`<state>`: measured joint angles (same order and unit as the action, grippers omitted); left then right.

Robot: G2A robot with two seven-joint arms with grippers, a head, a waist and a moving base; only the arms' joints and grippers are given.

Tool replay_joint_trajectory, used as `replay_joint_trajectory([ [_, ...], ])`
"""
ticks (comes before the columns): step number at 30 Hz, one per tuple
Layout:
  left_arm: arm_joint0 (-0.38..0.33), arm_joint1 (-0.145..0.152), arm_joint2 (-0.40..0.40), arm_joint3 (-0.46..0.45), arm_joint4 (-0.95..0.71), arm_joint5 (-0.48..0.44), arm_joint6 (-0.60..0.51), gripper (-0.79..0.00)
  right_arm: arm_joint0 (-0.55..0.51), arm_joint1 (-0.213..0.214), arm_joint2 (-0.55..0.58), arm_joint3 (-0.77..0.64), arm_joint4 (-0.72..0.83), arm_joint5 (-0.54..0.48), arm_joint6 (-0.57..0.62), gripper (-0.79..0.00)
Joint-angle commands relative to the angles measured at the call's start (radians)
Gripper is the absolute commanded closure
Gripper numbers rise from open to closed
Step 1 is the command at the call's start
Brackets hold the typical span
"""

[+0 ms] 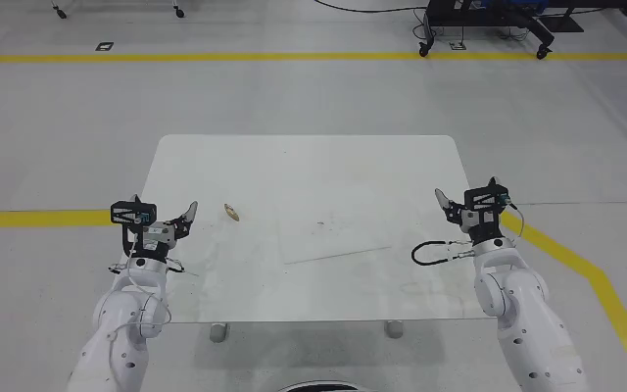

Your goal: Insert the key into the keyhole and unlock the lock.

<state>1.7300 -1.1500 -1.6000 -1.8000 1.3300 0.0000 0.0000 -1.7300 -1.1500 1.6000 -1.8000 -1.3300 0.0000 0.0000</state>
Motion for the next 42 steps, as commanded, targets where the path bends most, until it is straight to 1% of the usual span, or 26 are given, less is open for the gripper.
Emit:
replay_joint_trajectory([
  [1,0.000,0.000,0.000,0.000,0.000,0.000,0.000,-0.784,0.000,0.000,0.000,0.000,0.000,0.000,0.000,-0.784],
  [24,0.000,0.000,0.000,0.000,0.000,0.000,0.000,-0.785,0.000,0.000,0.000,0.000,0.000,0.000,0.000,-0.785],
  [26,0.000,0.000,0.000,0.000,0.000,0.000,0.000,-0.785,0.009,-0.001,-0.016,0.008,-0.018,-0.006,0.011,-0.785],
  [27,0.000,0.000,0.000,0.000,0.000,0.000,0.000,-0.785,0.025,-0.002,-0.035,0.017,-0.042,0.003,0.021,-0.785],
  [28,0.000,0.000,0.000,0.000,0.000,0.000,0.000,-0.785,0.038,-0.003,-0.065,0.021,-0.074,-0.014,0.028,-0.785],
  [30,0.000,0.000,0.000,0.000,0.000,0.000,0.000,-0.785,0.063,-0.008,-0.100,0.031,-0.098,0.010,0.027,-0.785],
  [32,0.000,0.000,0.000,0.000,0.000,0.000,0.000,-0.785,0.079,-0.013,-0.134,0.031,-0.101,0.008,0.018,-0.785],
  [42,0.000,0.000,0.000,0.000,0.000,0.000,0.000,-0.785,0.079,-0.013,-0.134,0.031,-0.101,0.008,0.018,-0.785],
])
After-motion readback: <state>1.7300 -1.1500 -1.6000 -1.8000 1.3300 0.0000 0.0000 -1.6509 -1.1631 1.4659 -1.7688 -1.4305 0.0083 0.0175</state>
